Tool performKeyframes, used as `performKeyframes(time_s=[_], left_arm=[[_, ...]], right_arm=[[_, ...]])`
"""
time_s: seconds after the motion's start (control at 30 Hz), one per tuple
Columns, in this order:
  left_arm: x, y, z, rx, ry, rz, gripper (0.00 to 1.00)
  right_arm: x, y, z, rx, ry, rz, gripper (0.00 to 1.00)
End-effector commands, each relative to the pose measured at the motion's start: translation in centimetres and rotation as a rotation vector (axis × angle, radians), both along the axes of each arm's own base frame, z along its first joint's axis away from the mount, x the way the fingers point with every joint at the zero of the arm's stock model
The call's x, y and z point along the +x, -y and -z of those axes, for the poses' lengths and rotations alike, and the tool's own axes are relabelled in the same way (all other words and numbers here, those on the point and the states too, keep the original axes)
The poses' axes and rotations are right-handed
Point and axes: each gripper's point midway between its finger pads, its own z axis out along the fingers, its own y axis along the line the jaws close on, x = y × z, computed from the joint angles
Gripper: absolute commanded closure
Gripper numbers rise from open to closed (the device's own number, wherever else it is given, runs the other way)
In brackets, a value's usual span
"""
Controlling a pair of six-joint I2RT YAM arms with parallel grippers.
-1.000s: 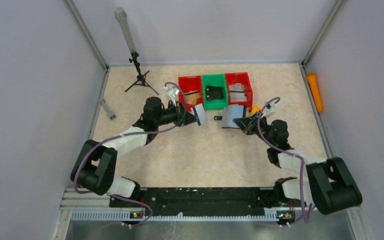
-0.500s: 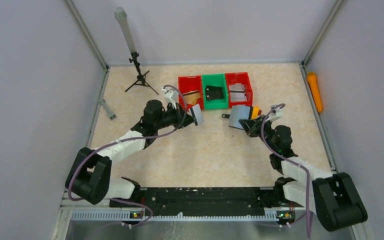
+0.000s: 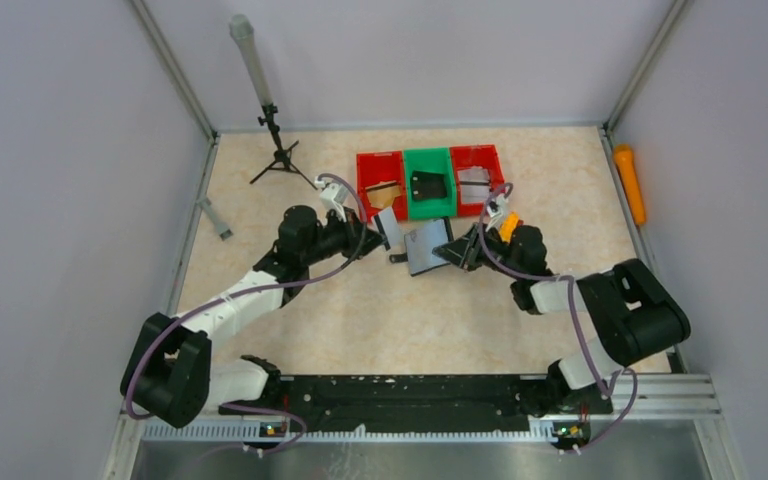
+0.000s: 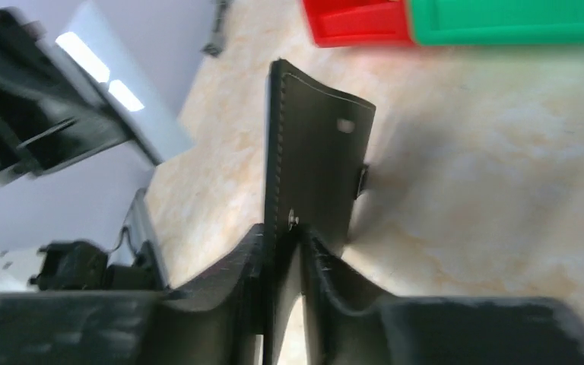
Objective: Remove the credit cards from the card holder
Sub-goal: Place the card holder at the center of the board, then place the credit card in the storage box.
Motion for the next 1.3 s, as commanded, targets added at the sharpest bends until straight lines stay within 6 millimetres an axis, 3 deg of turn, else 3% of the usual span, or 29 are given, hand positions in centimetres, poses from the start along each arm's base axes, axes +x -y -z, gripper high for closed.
performKeyframes(time_s=[0.0,0.07,0.17,0.33,0.4,0.5,0.63,0.8,1.07,1.27], left_arm=[[-0.1,0.4,-1.6,-0.034,0.065,0.023,1.00],[-0.2,0.5,-1.5,-0.036,0.061,0.027,1.00],[-0.3,0.7,-1.5,-0.041,0.056,0.042,1.00],[-0.6,1.3,-1.5,-0.055,0.047,0.079,1.00],[-1.0,1.9,-1.6,-0.070,0.040,0.121,1.00],[-1.4,2.6,-1.6,-0.091,0.021,0.169,1.00],[-2.5,3.6,-2.4,-0.139,0.028,0.257,1.00],[-4.3,4.9,-3.3,-0.191,0.043,0.377,1.00],[-5.9,6.4,-3.5,-0.196,0.043,0.472,1.00],[-6.3,6.6,-3.7,-0.193,0.061,0.483,1.00]], right_arm=[[3.2,2.2,2.3,-0.203,-0.056,0.164,0.64],[3.9,4.1,3.6,-0.299,-0.107,0.262,0.45],[4.5,6.2,3.5,-0.366,-0.108,0.374,0.30],[4.7,9.2,1.4,-0.392,-0.028,0.527,0.27],[4.1,9.4,0.1,-0.366,0.041,0.529,0.27],[3.0,8.4,-2.5,-0.282,0.172,0.467,0.27],[0.7,4.4,-6.0,-0.130,0.333,0.230,0.27],[-2.5,1.2,-8.1,0.048,0.409,-0.013,0.31],[-5.2,0.1,-10.0,0.162,0.474,-0.159,0.40],[-5.6,-0.6,-9.9,0.177,0.460,-0.209,0.49]])
